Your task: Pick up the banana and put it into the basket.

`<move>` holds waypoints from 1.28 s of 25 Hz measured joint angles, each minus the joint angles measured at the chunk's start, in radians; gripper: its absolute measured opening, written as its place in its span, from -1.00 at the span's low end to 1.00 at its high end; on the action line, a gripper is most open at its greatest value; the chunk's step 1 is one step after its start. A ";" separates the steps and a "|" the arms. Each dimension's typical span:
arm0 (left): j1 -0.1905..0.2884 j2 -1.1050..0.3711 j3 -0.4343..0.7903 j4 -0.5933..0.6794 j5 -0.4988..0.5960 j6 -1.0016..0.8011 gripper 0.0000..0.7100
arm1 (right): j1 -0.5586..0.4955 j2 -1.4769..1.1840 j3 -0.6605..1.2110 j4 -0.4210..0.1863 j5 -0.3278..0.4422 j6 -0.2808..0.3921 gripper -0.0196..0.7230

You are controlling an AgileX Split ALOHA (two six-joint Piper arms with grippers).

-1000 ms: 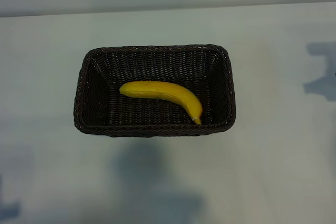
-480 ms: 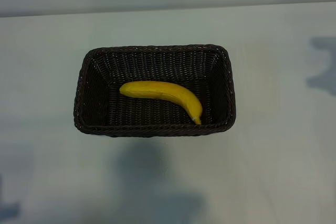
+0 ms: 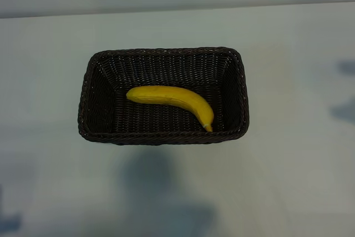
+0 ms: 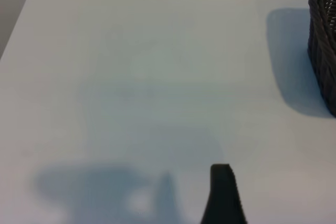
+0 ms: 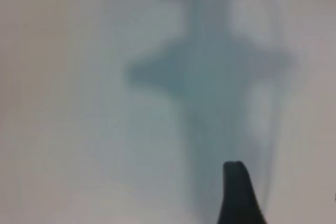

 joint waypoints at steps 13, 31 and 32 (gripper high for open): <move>0.000 0.000 0.000 0.000 0.000 0.000 0.52 | 0.000 -0.417 0.265 0.022 0.048 0.000 0.25; 0.000 0.000 0.000 0.000 0.000 0.000 0.52 | 0.000 -0.837 0.442 0.078 0.011 -0.067 0.25; 0.000 0.000 0.000 0.000 0.000 0.000 0.52 | 0.000 -0.845 0.452 0.090 -0.002 -0.068 0.25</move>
